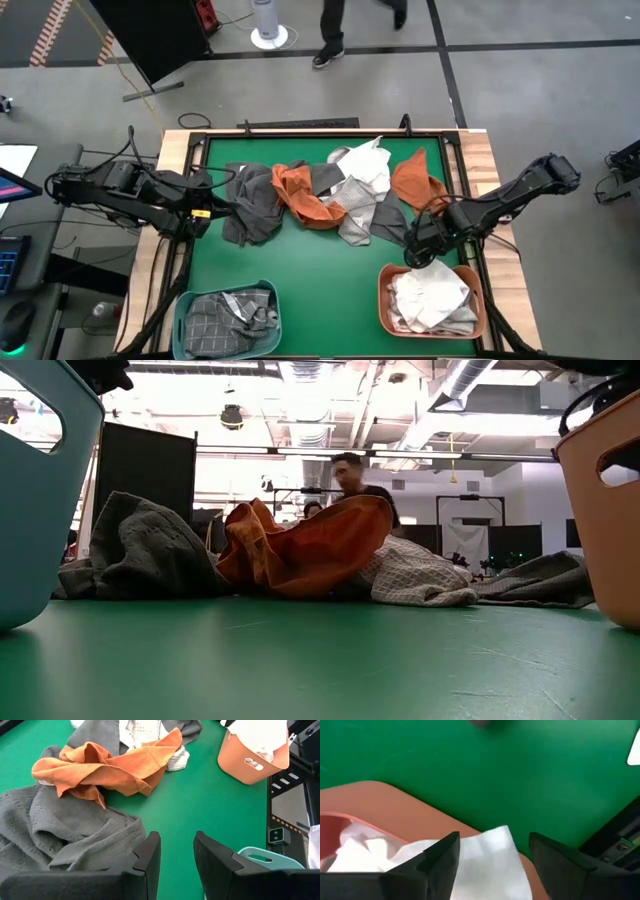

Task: Sort towels by color in basket
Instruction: Put the bottom white towel into the orange bin

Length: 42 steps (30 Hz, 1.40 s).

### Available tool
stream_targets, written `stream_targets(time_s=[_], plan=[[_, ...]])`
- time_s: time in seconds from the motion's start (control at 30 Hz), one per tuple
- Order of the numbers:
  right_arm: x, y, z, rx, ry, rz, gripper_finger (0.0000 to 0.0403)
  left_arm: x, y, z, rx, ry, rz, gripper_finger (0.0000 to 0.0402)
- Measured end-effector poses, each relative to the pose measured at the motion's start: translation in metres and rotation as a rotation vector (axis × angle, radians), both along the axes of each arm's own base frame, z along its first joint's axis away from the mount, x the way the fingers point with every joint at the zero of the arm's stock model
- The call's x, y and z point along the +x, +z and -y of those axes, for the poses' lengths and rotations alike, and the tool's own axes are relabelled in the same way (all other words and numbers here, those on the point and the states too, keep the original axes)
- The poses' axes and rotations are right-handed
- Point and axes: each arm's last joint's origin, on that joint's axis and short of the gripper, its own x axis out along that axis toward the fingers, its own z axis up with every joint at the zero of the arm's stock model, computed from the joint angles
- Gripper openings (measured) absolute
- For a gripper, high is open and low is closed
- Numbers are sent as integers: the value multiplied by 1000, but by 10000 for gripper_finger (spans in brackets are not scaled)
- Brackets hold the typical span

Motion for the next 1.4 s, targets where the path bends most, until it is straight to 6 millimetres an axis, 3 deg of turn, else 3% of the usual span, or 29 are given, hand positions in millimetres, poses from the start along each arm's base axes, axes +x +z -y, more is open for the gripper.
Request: stream_targets(time_s=[0.13,0.4,0.7,0.87,1.03,1.2,1.4], plan=[[0,0,0,-1,6,0,214,0,0,0,5,-4,0,110],[6,1,-4,65,80,72,22,0,0,0,15,-11,-1,110],[12,6,-6,156,94,137,27,0,0,0,16,-12,-1,110],[19,25,-16,222,179,307,12,0,0,0,12,-10,-1,110],[22,37,-30,290,251,422,30,0,0,0,13,-10,-2,110],[17,32,-48,319,290,368,31,0,0,0,15,-12,-2,110],[10,12,-72,277,365,221,23,0,0,0,28,-21,-3,110]])
